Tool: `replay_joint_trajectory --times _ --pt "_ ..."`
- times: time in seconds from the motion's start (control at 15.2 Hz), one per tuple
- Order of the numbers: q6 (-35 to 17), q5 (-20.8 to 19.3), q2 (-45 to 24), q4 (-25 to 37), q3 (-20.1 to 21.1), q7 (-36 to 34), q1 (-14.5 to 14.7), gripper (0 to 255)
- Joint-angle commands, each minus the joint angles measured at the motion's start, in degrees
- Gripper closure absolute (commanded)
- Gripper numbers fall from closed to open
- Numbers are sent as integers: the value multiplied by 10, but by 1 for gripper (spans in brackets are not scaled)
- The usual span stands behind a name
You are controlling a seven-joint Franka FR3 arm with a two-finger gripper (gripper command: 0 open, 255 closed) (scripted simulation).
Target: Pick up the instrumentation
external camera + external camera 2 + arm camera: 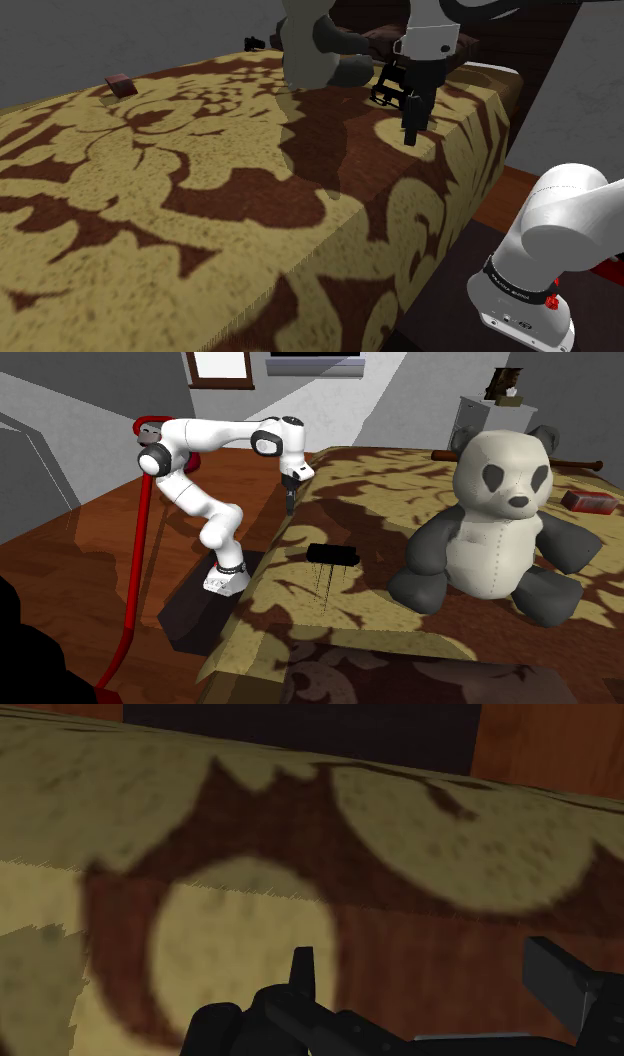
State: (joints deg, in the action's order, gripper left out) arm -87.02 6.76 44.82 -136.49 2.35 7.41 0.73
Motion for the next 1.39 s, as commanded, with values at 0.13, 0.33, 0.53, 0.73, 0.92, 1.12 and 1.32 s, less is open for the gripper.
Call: replay_joint_trajectory --times 0.13,0.33,0.53,0.73,0.92,1.12,1.32 --pt "2 -16 -21 22 -23 23 -9 0" --pt "4 -36 -57 58 -57 58 -21 0" --pt "8 -53 -96 100 -89 93 -31 0" --pt "13 -64 -139 148 -121 127 -40 0" --pt "20 -70 -186 201 -152 163 -46 0" --pt "30 -70 -236 260 -183 199 -53 0" --pt "43 -64 -292 326 -213 238 -60 0"
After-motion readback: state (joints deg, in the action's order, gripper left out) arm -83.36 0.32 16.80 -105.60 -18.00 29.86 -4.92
